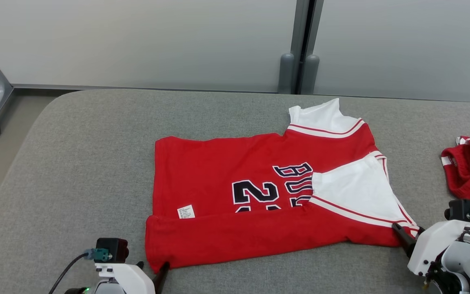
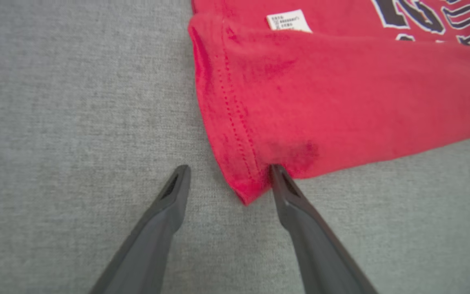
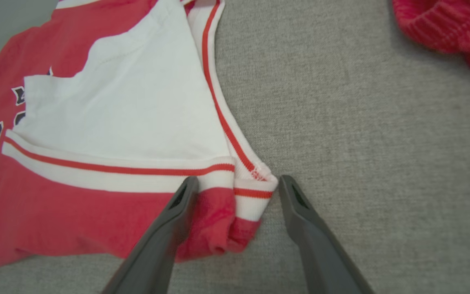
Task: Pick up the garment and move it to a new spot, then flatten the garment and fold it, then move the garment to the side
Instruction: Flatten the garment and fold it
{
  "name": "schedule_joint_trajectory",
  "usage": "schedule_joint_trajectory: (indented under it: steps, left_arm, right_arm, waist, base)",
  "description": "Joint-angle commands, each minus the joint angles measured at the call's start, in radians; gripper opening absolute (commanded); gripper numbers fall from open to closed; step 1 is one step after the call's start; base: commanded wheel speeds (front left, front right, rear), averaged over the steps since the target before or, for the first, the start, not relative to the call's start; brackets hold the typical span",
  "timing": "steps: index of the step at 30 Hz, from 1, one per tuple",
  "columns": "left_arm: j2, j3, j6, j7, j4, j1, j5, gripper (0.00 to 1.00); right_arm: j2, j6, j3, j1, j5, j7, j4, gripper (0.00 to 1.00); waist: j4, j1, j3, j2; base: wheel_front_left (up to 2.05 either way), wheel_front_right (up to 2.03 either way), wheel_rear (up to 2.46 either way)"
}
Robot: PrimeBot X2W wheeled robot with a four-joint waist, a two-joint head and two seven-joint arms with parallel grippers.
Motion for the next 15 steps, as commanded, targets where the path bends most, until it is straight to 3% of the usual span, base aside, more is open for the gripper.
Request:
schedule_joint_trajectory:
  steps: [1,3,4,5,6,7,8,15]
  left_arm:
    - [-0.008,-0.006,-0.01,0.026,0.027,-0.023,-0.008,1.0]
    - [-0.012,-0.01,-0.016,0.042,0.037,-0.027,-0.013,1.0]
    - [-0.015,-0.018,-0.021,0.061,0.044,-0.029,-0.018,0.88]
    - [-0.019,-0.025,-0.027,0.079,0.05,-0.03,-0.021,0.58]
    - [-0.022,-0.027,-0.029,0.083,0.055,-0.031,-0.023,0.24]
    - [-0.024,-0.025,-0.029,0.081,0.057,-0.035,-0.024,0.0]
    - [-0.026,-0.025,-0.032,0.081,0.061,-0.035,-0.026,0.0]
    - [0.005,-0.022,-0.052,0.073,0.055,-0.021,-0.025,0.0]
  right_arm:
    - [0.007,0.001,0.017,0.009,0.012,0.026,0.011,1.0]
    - [0.009,0.001,0.022,0.007,0.016,0.035,0.011,0.98]
    - [0.012,0.001,0.027,0.008,0.019,0.046,0.013,0.81]
    - [0.014,0.001,0.033,0.009,0.023,0.058,0.013,0.49]
    - [0.016,0.001,0.04,0.009,0.027,0.069,0.012,0.38]
    - [0.016,0.0,0.043,0.009,0.03,0.072,0.01,0.04]
    - [0.015,0.001,0.045,0.009,0.034,0.07,0.005,0.0]
    - [-0.009,0.001,0.051,0.009,0.058,0.042,-0.023,0.0]
  waist:
    - [-0.004,0.0,0.001,0.0]
    - [-0.005,0.0,-0.001,0.0]
    - [-0.007,0.0,-0.004,0.0]
    - [-0.008,0.0,-0.006,0.0]
    - [-0.01,0.0,-0.009,0.0]
    - [-0.011,0.0,-0.012,0.0]
    - [-0.012,0.0,-0.015,0.0]
    - [-0.016,0.0,-0.049,0.0]
  base:
    - [0.0,0.0,0.0]
    - [0.0,0.0,0.0]
    - [0.0,0.0,0.0]
    - [0.0,0.0,0.0]
    - [0.0,0.0,0.0]
    - [0.0,0.0,0.0]
    - [0.0,0.0,0.0]
    - [0.0,0.0,0.0]
